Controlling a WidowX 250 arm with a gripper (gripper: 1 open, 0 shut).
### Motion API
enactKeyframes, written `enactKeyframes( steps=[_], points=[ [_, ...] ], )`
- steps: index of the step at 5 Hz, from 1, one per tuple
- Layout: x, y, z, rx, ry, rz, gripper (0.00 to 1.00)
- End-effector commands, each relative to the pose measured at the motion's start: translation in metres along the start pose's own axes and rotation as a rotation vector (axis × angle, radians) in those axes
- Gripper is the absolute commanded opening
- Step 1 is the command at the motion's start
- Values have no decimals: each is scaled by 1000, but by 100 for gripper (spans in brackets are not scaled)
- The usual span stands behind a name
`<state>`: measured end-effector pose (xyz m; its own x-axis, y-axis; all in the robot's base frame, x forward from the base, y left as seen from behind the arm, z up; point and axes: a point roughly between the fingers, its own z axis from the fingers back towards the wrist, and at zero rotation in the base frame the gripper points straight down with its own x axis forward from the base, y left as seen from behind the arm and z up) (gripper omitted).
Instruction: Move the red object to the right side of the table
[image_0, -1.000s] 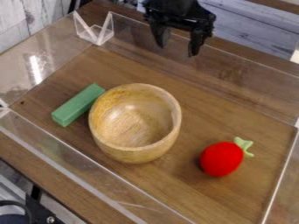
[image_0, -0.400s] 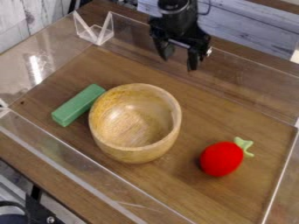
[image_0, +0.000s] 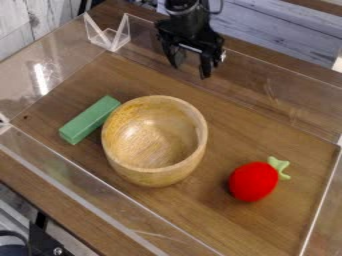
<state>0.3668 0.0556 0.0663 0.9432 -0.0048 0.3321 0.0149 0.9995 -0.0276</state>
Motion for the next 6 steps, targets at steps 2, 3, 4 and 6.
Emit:
enactKeyframes(
  steps=[2,3,4,6],
  points=[
    [16,8,21,5,-56,-18,100],
    [14,9,13,-8,-54,-44,100],
    [11,10,6,-18,-52,-68,0],
    [14,-10,23,2,-50,-15,100]
  ],
)
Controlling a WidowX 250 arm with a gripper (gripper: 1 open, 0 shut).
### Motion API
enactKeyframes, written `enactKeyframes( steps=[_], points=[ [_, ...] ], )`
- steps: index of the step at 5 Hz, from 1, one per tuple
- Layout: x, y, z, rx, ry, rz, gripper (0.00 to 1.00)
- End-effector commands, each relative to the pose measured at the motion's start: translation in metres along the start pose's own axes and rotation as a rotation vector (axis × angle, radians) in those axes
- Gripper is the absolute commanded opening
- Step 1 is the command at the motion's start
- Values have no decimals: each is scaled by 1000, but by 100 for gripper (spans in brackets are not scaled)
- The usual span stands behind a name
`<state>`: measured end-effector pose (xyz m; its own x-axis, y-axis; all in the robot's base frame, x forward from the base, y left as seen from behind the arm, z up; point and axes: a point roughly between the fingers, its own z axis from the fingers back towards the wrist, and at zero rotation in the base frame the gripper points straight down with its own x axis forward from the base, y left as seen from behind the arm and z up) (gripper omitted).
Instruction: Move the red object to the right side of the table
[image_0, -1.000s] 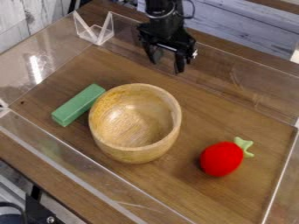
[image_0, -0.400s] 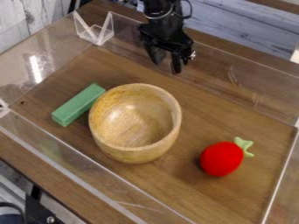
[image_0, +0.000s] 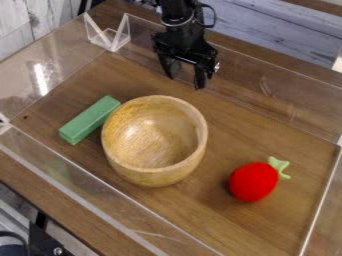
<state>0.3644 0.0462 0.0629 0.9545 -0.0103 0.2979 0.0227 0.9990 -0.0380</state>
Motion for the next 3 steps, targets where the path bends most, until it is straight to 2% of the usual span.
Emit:
enactKeyframes(
  steps=[1,3],
  points=[
    [19,-2,26,25,-102,9,100],
    [16,-5,24,39,-118,42,100]
  ],
)
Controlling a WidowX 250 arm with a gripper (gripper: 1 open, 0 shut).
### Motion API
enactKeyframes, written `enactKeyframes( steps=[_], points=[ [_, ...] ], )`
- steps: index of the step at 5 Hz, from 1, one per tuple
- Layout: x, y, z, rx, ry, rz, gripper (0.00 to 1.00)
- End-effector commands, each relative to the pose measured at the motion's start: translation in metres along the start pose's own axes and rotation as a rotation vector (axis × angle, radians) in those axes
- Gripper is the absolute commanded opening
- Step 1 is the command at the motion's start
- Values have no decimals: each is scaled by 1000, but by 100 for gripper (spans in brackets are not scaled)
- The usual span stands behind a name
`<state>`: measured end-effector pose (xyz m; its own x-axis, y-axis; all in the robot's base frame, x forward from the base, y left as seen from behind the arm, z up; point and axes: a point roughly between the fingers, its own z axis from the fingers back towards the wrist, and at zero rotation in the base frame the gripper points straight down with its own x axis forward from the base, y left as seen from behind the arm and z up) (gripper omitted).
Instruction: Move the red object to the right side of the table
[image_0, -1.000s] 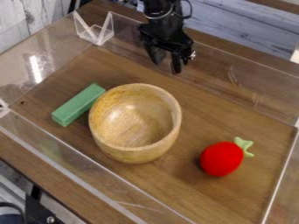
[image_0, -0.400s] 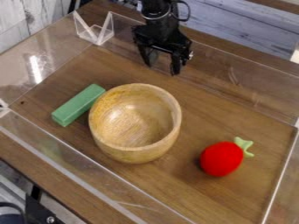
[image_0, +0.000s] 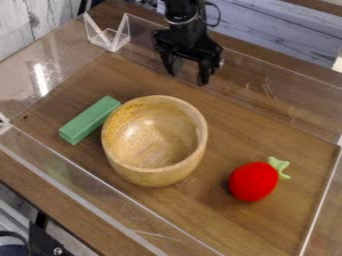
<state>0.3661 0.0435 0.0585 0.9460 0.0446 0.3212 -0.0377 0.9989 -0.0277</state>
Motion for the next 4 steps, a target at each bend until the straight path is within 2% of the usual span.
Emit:
enactKeyframes(
  steps=[1,2,4],
  points=[
    [17,-1,27,17,-100,17,100],
    [17,2,29,28,-114,44,100],
    [12,-4,17,28,-136,43,100]
  ],
)
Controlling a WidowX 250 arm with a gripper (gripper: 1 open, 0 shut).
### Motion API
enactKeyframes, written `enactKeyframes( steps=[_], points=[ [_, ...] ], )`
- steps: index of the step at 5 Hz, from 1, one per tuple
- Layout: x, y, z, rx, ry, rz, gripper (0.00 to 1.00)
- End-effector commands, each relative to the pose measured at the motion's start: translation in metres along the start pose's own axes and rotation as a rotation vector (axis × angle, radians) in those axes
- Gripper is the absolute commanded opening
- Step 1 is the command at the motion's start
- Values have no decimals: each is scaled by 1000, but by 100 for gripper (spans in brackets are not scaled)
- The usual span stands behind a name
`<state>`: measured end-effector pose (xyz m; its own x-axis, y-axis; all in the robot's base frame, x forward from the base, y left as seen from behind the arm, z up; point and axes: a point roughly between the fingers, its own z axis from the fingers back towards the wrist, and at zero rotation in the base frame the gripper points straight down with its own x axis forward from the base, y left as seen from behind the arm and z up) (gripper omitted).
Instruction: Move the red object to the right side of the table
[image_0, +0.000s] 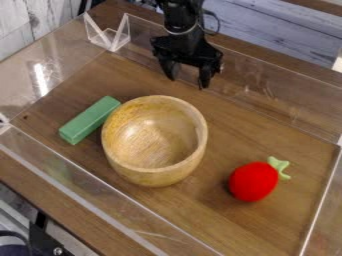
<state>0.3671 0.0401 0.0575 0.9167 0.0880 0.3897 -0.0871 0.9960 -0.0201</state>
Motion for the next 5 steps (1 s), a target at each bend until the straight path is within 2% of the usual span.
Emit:
enactKeyframes(
  steps=[1,2,4,5],
  points=[
    [14,-15,23,-19,-69,-42,100],
    [16,-27,32,-39,-79,-75,100],
    [21,2,39,-62,-52,-155,100],
    [26,16,38,-53,-34,-161,100]
  ],
)
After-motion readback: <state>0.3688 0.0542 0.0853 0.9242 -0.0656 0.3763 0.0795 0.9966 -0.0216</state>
